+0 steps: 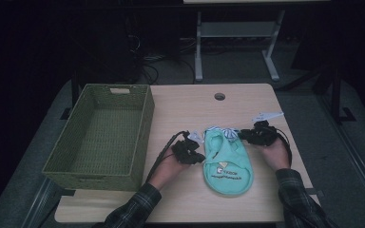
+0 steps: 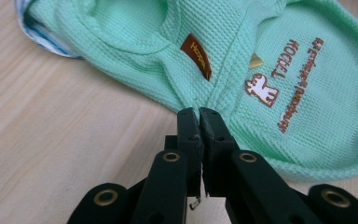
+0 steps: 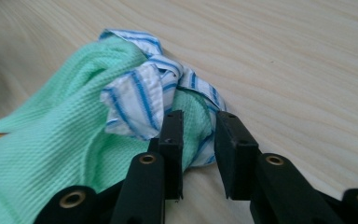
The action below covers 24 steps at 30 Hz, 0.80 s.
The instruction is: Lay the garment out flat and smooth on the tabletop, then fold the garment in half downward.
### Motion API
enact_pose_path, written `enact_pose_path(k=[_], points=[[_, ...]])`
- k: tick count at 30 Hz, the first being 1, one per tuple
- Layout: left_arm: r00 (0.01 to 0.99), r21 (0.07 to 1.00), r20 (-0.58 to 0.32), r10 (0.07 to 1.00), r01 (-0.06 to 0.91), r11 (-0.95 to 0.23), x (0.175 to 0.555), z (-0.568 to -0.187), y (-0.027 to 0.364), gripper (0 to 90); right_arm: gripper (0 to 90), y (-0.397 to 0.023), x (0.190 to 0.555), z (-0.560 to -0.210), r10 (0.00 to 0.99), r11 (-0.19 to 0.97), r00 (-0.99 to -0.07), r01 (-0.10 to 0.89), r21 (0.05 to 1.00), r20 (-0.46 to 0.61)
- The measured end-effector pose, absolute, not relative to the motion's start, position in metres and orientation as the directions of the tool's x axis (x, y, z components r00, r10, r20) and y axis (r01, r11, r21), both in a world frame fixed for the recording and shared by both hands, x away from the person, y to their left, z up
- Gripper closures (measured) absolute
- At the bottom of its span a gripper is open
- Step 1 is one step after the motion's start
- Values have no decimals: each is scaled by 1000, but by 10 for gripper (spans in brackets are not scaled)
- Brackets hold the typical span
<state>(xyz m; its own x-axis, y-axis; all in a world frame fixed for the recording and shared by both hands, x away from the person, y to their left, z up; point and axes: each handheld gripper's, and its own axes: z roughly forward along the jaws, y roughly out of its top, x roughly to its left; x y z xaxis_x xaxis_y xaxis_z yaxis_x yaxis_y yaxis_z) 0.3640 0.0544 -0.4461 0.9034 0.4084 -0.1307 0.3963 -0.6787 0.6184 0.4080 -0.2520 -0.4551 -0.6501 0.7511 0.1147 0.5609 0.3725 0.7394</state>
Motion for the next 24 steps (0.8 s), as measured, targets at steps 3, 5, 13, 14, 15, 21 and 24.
enact_pose_path(k=[3, 5, 13, 14, 15, 21, 24], points=[[901, 617, -133, 412, 401, -677, 367, -445, 57, 816, 700, -257, 401, -451, 752, 341, -644, 561, 755, 139], [896, 622, -136, 423, 410, -667, 368, -444, 59, 774, 693, -259, 397, -450, 746, 331, -649, 555, 763, 149], [885, 619, -116, 451, 419, -664, 381, -437, 62, 566, 669, -257, 393, -445, 731, 332, -663, 553, 764, 162], [881, 621, -125, 456, 428, -657, 381, -437, 61, 552, 666, -257, 394, -444, 728, 335, -667, 549, 765, 160], [884, 616, -116, 452, 421, -666, 384, -436, 61, 544, 664, -257, 394, -444, 727, 335, -667, 551, 764, 162], [876, 626, -103, 471, 425, -653, 397, -428, 56, 491, 642, -256, 401, -437, 710, 359, -689, 533, 766, 146], [871, 636, -98, 481, 426, -643, 403, -424, 54, 489, 639, -255, 406, -434, 712, 360, -687, 535, 764, 146]])
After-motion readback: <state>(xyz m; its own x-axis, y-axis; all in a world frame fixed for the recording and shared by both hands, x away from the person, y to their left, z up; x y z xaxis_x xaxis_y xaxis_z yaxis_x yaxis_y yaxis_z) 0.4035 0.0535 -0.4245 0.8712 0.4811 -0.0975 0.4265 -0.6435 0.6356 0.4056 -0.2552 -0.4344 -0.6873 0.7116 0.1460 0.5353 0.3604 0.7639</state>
